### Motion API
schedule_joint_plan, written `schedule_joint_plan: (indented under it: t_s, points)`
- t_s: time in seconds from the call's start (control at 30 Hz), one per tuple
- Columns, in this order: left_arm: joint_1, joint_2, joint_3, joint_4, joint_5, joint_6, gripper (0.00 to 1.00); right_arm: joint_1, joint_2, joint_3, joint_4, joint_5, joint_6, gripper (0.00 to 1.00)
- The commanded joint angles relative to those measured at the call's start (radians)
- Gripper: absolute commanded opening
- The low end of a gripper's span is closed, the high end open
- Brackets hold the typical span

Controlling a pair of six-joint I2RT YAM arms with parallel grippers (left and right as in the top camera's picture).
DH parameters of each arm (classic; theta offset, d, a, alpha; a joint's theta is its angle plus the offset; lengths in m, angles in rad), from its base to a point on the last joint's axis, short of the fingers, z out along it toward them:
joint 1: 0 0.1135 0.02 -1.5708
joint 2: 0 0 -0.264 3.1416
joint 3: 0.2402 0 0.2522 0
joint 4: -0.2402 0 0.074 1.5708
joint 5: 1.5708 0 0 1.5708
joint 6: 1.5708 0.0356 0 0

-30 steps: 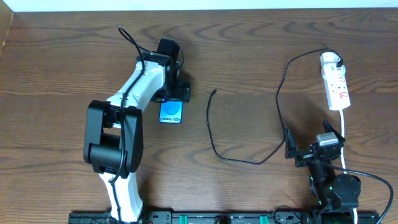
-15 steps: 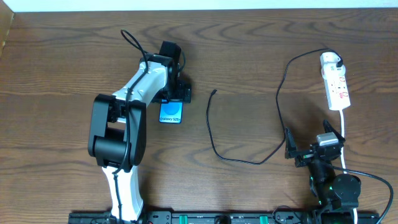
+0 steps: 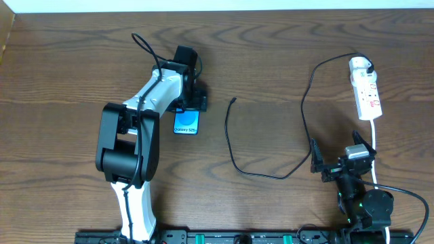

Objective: Plug charger to phone and switch on socket
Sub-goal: 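Close the left gripper on the phone's bottom edge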

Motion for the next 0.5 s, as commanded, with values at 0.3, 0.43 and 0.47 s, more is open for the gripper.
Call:
schedule_joint_plan:
  t_s: [0.3,0.43,0.47]
  points:
    - [0.002,0.023,-0.001,-0.024,0.013,-0.005,0.75,0.001,-0.005,-0.002,-0.003,0.000,0.012,0.99]
    - [0.002,-0.009,0.067,-0.100,0.013,-0.013,0.76,0.001,-0.005,-0.002,-0.003,0.000,0.012,0.99]
    - [0.002,-0.025,0.090,-0.132,0.014,-0.025,0.76,0.001,-0.005,-0.002,-0.003,0.000,0.012,0.99]
